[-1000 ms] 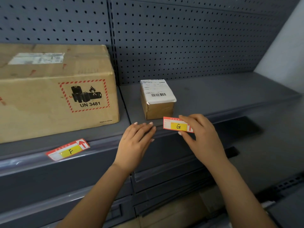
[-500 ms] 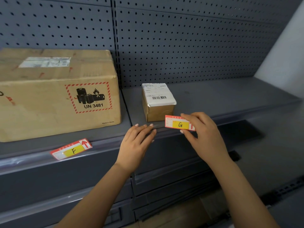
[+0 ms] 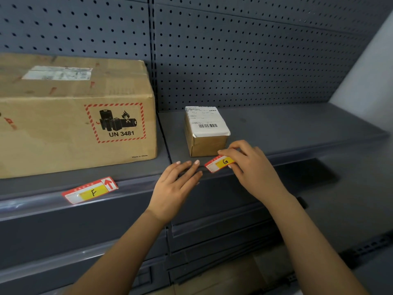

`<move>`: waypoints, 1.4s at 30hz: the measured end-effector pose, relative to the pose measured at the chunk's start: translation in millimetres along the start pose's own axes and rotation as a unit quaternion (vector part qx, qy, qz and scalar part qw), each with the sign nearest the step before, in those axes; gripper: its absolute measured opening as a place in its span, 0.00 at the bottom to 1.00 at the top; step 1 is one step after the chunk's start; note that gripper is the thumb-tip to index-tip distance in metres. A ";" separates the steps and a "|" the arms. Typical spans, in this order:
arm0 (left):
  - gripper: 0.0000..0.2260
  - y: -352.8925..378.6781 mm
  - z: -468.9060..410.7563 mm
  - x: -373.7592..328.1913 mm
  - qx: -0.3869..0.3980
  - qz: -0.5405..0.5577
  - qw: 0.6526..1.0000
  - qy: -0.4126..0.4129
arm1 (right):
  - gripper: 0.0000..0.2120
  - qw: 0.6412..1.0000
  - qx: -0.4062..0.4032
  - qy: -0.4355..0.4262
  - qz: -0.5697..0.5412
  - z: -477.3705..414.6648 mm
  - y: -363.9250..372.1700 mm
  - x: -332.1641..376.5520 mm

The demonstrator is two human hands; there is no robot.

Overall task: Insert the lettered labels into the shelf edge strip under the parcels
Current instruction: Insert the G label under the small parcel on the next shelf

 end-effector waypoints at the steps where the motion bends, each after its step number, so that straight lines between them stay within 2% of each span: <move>1: 0.12 0.2 -0.1 0.1 0.000 0.001 1.000 -0.001 | 0.21 1.000 0.001 -0.008 0.002 -1.5 1.8 1.5; 6: 0.15 1.6 1.1 0.7 0.007 0.003 1.000 -0.002 | 0.21 1.000 0.007 -0.024 0.003 -3.6 9.9 4.4; 12: 0.13 0.0 -0.1 0.7 0.002 0.009 1.000 -0.005 | 0.12 0.997 -0.075 -0.016 0.013 4.1 -0.4 -0.4; 16: 0.13 0.5 0.6 0.7 0.004 0.006 1.000 -0.004 | 0.09 0.997 -0.071 -0.021 0.015 6.6 6.5 1.7; 23: 0.11 -5.8 -5.2 0.1 0.012 0.027 0.999 -0.026 | 0.14 0.997 -0.074 0.027 -0.009 11.2 6.3 -2.6; 29: 0.14 -38.5 -20.5 2.0 0.032 0.083 0.989 -0.116 | 0.16 0.993 -0.090 0.030 -0.070 10.9 -1.8 24.1; 36: 0.13 -104.5 9.0 4.9 0.027 -0.019 0.982 -0.187 | 0.15 0.983 -0.078 -0.036 -0.164 3.6 5.8 81.1; 42: 0.14 -168.5 64.2 22.5 0.050 -0.129 0.950 -0.280 | 0.16 0.963 -0.043 -0.111 -0.243 -3.9 32.1 169.0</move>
Point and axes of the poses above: each hand's wrist, its own z-axis away from the middle knuckle, its own y-axis out of the palm, x = y × z, the point moved 9 cm from there along -z, towards the middle knuckle, and after that the axes turned 1 degree about -y, right-handed, at the moved point
